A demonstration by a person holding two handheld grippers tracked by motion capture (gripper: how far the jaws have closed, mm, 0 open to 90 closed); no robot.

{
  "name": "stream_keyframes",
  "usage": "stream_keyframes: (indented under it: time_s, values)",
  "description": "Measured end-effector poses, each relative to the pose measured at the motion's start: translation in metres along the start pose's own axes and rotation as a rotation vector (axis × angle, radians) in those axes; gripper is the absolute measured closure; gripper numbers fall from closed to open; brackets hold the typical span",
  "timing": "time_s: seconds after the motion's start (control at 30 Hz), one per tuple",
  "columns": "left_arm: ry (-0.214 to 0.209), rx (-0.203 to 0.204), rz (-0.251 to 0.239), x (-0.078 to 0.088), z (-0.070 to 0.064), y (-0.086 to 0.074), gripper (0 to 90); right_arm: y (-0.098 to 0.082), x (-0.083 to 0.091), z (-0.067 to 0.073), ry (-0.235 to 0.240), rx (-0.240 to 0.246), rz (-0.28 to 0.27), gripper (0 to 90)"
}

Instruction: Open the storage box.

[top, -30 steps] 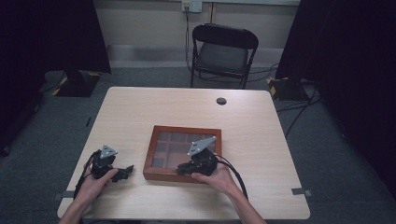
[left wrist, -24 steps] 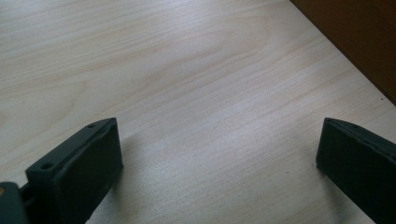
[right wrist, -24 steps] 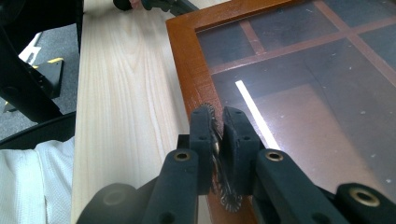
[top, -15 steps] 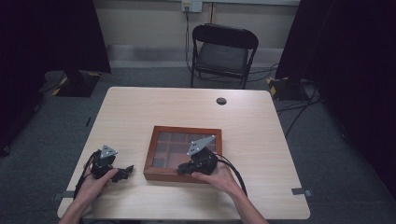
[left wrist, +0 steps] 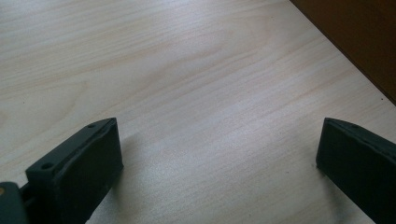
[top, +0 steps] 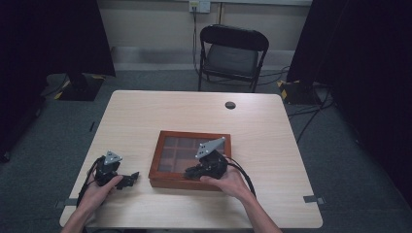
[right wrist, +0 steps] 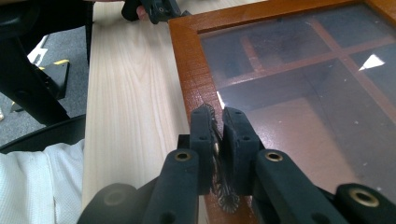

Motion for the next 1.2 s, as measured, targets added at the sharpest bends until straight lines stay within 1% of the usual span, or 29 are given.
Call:
stream_keyframes:
  time_s: [0.17, 0.23, 0.33, 0.5, 0.77, 1.2]
  values:
    - [0.0, 0.0, 0.0, 0.0, 0.0, 0.0, 0.0, 0.0, 0.0, 0.0, 0.001, 0.001, 0.006, 83.0]
    - [-0.002, 0.002, -0.001, 0.0, 0.0, 0.0, 0.0, 0.001, 0.0, 0.0, 0.002, 0.01, 0.004, 83.1]
    - [-0.002, 0.001, 0.0, 0.0, 0.0, 0.0, 0.0, 0.002, 0.001, 0.001, -0.003, 0.005, 0.004, 83.1]
    - [-0.002, 0.002, -0.001, 0.0, 0.0, 0.0, 0.0, 0.002, 0.002, 0.002, 0.006, 0.015, 0.005, 83.2]
    - [0.0, 0.0, 0.0, 0.0, 0.0, 0.0, 0.0, 0.003, 0.004, 0.004, 0.005, 0.017, 0.007, 83.4]
    - [0.0, 0.0, 0.0, 0.0, 0.0, 0.0, 0.0, 0.012, 0.01, 0.005, 0.007, 0.029, 0.007, 83.4]
Point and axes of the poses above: each handheld gripper's, and its own axes: x roughly backward along the jaws, y roughly out of its top, z roughly to its left, the point moved 7 cm from there along -x, roughly forward along the jaws, and after that the axes turned 3 degrees about -y, right-handed, at the moved point
